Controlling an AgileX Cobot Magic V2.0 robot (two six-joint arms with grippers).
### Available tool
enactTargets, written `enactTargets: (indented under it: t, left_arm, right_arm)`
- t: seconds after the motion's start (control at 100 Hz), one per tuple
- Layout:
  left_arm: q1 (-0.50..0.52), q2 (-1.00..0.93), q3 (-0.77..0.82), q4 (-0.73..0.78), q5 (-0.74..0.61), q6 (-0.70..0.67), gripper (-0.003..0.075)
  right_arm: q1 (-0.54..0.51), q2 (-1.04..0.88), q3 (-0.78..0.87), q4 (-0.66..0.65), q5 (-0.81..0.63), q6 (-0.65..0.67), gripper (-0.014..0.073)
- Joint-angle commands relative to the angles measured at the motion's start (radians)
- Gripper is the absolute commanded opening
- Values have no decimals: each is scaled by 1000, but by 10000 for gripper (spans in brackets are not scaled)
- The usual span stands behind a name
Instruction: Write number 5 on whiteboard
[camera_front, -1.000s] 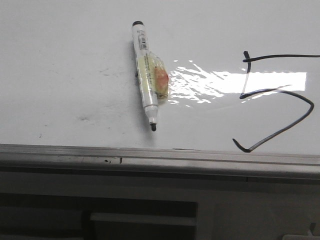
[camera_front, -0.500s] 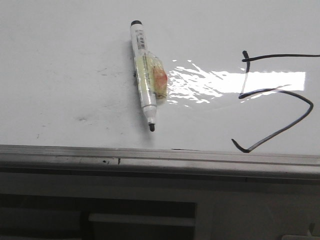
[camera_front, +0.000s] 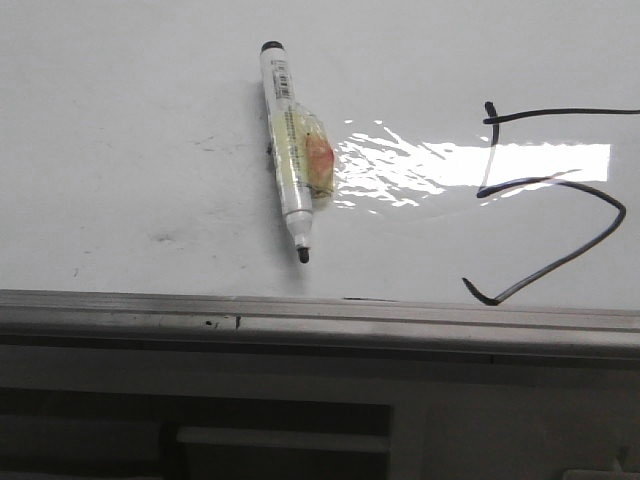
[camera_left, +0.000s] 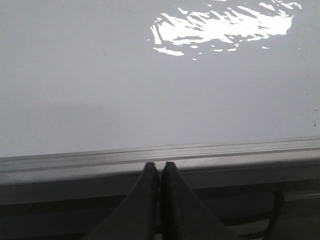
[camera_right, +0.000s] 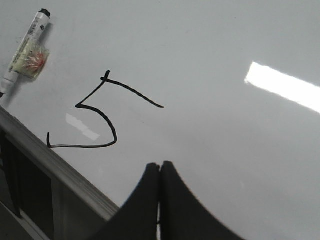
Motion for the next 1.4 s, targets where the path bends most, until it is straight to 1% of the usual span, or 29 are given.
enactTargets:
  t: [0.0,0.04,0.09,0.19,0.26,0.3,0.39,0.44,0.51,0.59,0.63,0.66,0.69,0.73,0.75,0.89,1.39]
  left_arm:
    - [4,-20,24,-2,-68,-10,-20]
    - [4,-20,24,-2,-68,-10,-20]
    - [4,-20,24,-2,-68,-10,-20]
    - [4,-20,24,-2,-68,-10,-20]
    - [4,-20,24,-2,-68,-10,-20]
    - [4,-20,24,-2,-68,-10,-20]
    - [4,-20,24,-2,-68,-10,-20]
    - [4,-20,24,-2,-68,-10,-20]
    - [4,-20,24,-2,-68,-10,-20]
    - [4,-20,24,-2,-68,-10,-20]
    - [4,-20,24,-2,-68,-10,-20]
    - [4,-20,24,-2,-68,-10,-20]
    - [4,-20,24,-2,-68,-10,-20]
    - [4,-20,24,-2,-68,-10,-20]
    - [4,-20,24,-2,-71,-10,-20]
    - [4,-20,24,-2,-73,-10,-20]
    - [4,-20,24,-2,-73,-10,-20]
  right_arm:
    - [-13,21,-20,-66,-42,-3,-63]
    - [-22,21,-9,-118,-7,-1,-63]
    - [-42,19,13,-172,-28,23,-63]
    - [-112,2,75,-260,-141,181,-63]
    - [-177,-2,125,-270,-223,226,-63]
    - [-215,-2,156,-249,-273,228,-63]
    - [-327,-2,225,-107,-366,227,-63]
    - [-393,-2,268,-29,-423,200,-63]
    - [-506,-2,335,103,-517,108,-63]
    - [-656,-2,414,343,-610,-30,-63]
    - [-727,-2,448,435,-643,-97,-63]
    - [-767,-2,480,461,-678,-126,-63]
    - [-803,-4,495,463,-695,-128,-63]
    - [-844,-6,488,463,-629,-136,-63]
    - [-859,-6,486,463,-620,-138,-63]
    - [-909,-14,490,462,-593,-138,-63]
    - [-910,-14,490,456,-598,-138,-63]
